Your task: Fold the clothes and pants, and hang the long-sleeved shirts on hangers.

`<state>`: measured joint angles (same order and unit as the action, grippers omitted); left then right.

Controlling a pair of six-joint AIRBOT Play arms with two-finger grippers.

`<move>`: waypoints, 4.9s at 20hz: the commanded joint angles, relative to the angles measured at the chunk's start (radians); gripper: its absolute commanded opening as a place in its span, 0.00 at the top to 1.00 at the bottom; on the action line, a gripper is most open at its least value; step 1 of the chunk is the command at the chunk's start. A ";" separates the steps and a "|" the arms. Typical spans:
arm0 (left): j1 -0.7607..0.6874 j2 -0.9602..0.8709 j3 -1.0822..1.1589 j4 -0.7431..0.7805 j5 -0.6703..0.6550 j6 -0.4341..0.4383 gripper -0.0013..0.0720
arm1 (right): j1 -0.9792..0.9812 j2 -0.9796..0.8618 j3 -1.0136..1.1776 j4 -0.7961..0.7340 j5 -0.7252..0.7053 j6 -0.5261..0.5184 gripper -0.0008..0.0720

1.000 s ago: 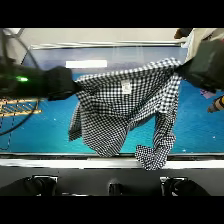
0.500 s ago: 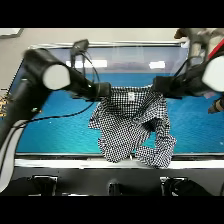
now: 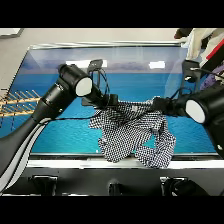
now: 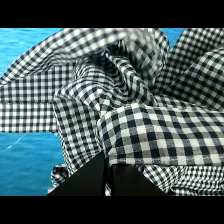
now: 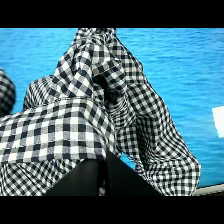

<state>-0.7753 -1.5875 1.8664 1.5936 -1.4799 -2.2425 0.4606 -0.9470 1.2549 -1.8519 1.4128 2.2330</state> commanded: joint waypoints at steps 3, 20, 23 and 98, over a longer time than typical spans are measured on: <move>-0.066 0.031 -0.014 -0.011 0.005 -0.065 0.95 | 0.001 0.058 -0.039 0.127 -0.025 0.016 0.96; 0.106 0.121 -0.014 0.036 0.000 0.113 0.12 | 0.001 0.044 -0.034 0.134 -0.017 0.064 0.96; 0.270 0.216 -0.021 0.088 -0.039 0.198 0.12 | 0.001 0.035 -0.032 0.137 -0.016 0.064 0.96; 1.821 0.169 -0.887 -0.299 0.377 1.510 0.17 | 0.001 0.034 -0.033 0.067 0.082 -0.012 0.95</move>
<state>1.0466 -1.4048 0.9794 1.2652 -1.0988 -0.7330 0.4603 -0.9127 1.2217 -1.7847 1.4952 2.2211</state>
